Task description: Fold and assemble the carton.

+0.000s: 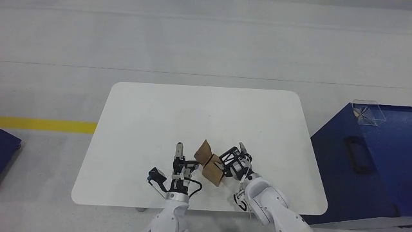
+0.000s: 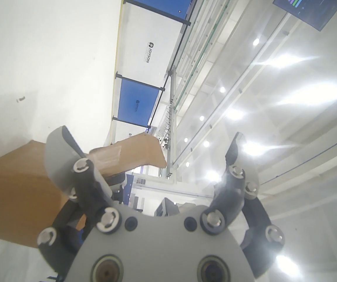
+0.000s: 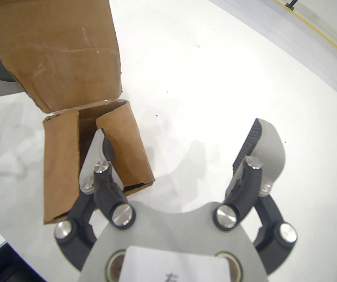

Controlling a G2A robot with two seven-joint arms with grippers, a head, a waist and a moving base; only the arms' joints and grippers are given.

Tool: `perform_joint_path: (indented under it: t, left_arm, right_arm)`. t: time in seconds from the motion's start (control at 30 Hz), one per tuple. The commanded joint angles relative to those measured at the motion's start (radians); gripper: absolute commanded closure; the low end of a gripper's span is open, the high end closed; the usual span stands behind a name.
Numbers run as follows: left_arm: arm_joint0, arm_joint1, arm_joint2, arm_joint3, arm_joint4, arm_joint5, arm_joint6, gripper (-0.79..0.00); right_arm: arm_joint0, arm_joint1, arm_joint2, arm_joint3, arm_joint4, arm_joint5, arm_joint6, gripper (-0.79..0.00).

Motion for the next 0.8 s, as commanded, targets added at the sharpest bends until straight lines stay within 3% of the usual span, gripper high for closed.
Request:
perform_joint_path:
  t: [0.0, 0.43, 0.6, 0.77]
  left_arm:
    - [0.017, -0.001, 0.006, -0.006, 0.03, -0.014, -0.012, -0.785]
    - [0.038, -0.015, 0.003, -0.028, 0.124, 0.028, -0.009, -0.785]
    - [0.045, -0.016, -0.041, -0.056, 0.07, 0.148, 0.009, -0.785]
    - [0.029, -0.025, -0.048, -0.04, -0.019, 0.259, -0.026, -0.785]
  right_arm:
    - [-0.005, 0.0, 0.006, -0.002, -0.001, -0.001, -0.002, -0.785]
    - [-0.072, 0.017, 0.166, -0.082, 0.035, 0.005, -0.005, -0.785]
    - [-0.117, 0.02, 0.189, -0.129, 0.084, -0.044, -0.048, -0.785]
    - [-0.115, 0.012, 0.154, -0.13, 0.049, -0.017, -0.058, -0.785]
